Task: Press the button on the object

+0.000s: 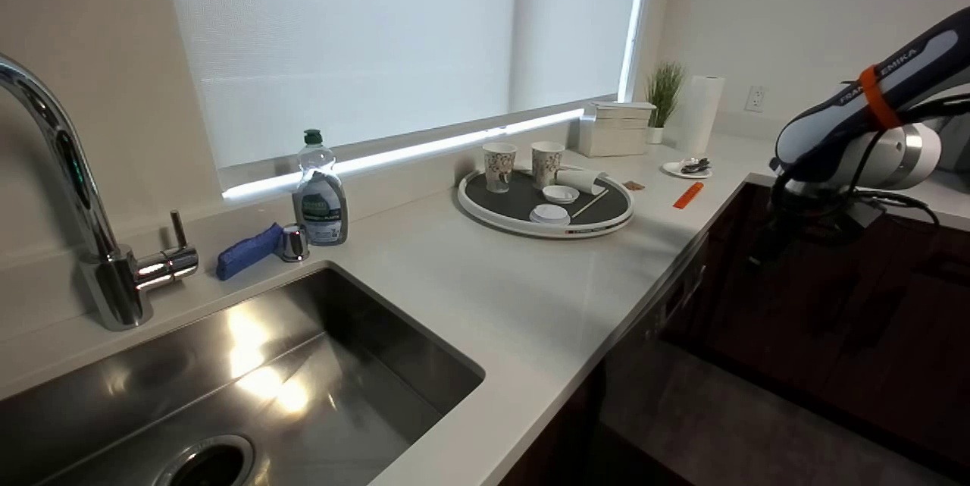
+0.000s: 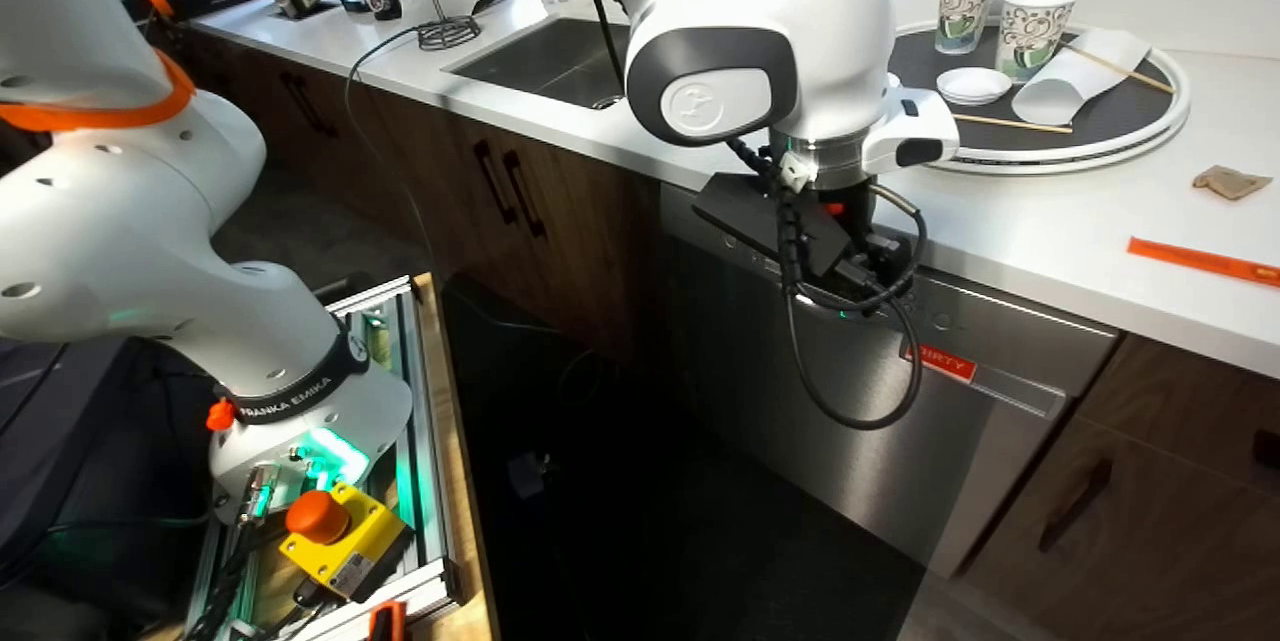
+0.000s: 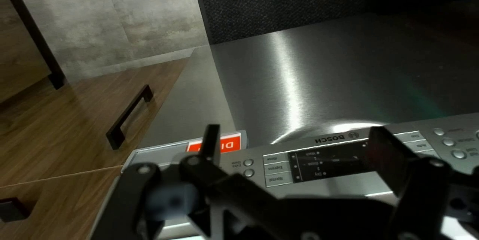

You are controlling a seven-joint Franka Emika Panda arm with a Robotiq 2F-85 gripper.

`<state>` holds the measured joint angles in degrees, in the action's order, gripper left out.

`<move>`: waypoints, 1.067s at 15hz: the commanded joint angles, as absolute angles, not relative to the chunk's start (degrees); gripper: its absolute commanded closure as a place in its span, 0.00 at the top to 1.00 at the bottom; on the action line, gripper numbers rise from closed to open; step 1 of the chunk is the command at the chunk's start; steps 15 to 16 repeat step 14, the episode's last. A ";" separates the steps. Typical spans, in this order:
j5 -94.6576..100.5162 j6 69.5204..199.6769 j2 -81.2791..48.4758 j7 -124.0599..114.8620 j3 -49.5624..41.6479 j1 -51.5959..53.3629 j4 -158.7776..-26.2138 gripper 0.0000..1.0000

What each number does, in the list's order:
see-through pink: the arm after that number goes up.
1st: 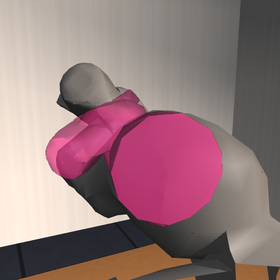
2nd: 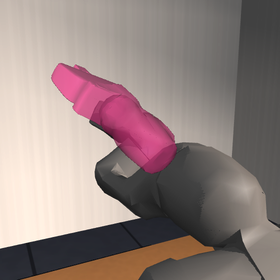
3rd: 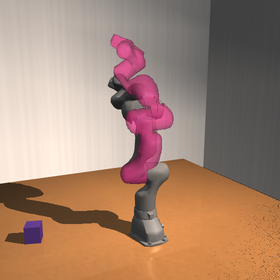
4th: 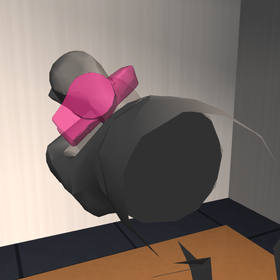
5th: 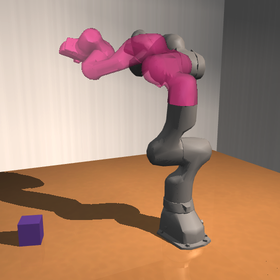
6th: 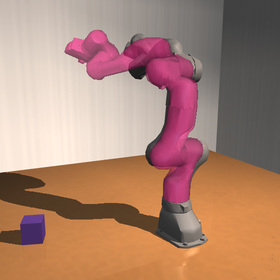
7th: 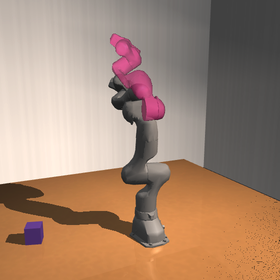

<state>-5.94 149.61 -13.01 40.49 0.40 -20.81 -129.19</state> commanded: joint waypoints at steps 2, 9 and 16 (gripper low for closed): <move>-4.57 146.02 -7.30 37.34 -2.91 -17.14 -132.91 1.00; -5.47 146.44 -6.18 38.37 -4.94 -14.86 -132.93 1.00; -5.45 146.44 -6.03 38.35 -5.30 -14.52 -132.86 1.00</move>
